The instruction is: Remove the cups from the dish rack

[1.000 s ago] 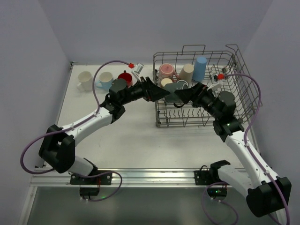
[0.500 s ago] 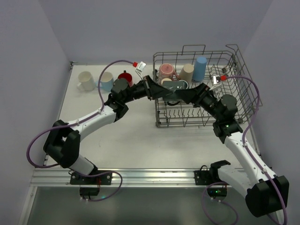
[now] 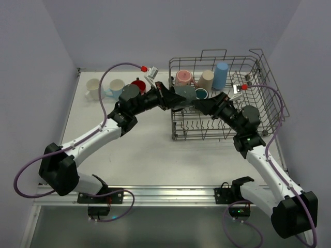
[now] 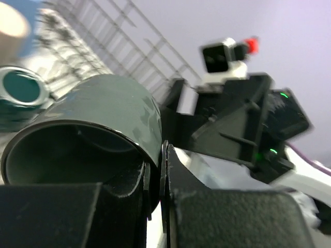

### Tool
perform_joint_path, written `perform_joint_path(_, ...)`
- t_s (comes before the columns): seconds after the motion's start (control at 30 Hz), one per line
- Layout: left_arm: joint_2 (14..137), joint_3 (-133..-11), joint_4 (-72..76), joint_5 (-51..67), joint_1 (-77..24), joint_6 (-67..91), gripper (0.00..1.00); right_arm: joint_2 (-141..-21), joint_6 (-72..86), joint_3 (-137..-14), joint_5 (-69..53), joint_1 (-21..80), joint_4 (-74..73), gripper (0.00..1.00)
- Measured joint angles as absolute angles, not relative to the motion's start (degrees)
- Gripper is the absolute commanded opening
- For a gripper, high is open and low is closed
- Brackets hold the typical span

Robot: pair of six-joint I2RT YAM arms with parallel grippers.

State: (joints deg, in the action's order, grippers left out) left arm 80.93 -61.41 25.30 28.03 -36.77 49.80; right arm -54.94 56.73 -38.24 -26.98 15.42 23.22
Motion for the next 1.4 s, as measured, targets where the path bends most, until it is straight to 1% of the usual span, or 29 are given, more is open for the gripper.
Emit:
perform_joint_path(0.17, 79.18, -70.32, 5.21, 15.88, -36.60, 37.69, 0.00, -52.10, 52.62, -38.57, -26.04, 15.44, 17.56, 0.99)
perform_joint_path(0.27, 78.83, -74.43, -6.09, 9.32, -34.46, 30.30, 0.00, -50.92, 49.30, -39.38, -24.71, 15.42, 13.67, 0.99)
perform_joint_path(0.4, 78.17, -72.51, -16.08, 4.60, -24.36, 24.82, 0.00, -50.74, 44.75, -40.73, -23.05, 15.44, 8.91, 0.99)
perform_joint_path(0.5, 78.08, -69.34, -22.68, -3.20, -16.78, 22.04, 0.00, -51.59, 41.91, -41.76, -22.65, 15.68, 6.04, 0.99)
perform_joint_path(0.63, 78.19, -67.16, -31.33, -11.29, -11.55, 19.18, 0.00, -54.08, 38.76, -42.74, -22.00, 17.21, 3.05, 0.99)
perform_joint_path(0.8, 81.38, -67.07, -33.15, -14.83, -8.86, 17.43, 0.00, -55.75, 34.94, -43.42, -20.45, 21.02, -0.36, 0.99)
perform_joint_path(1.0, 93.54, -68.97, -33.58, -16.97, -6.50, 16.25, 0.00, -56.73, 31.86, -44.38, -20.25, 23.44, -2.61, 0.99)
perform_joint_path(1.13, 99.70, -72.42, -34.11, -16.60, -4.08, 15.70, 0.00, -56.88, 31.09, -44.38, -20.14, 23.86, -3.18, 0.99)
perform_joint_path(1.4, 105.21, -80.95, -34.87, -15.94, -0.64, 15.38, 0.00, -57.19, 30.76, -44.38, -20.03, 24.01, -3.20, 0.99)
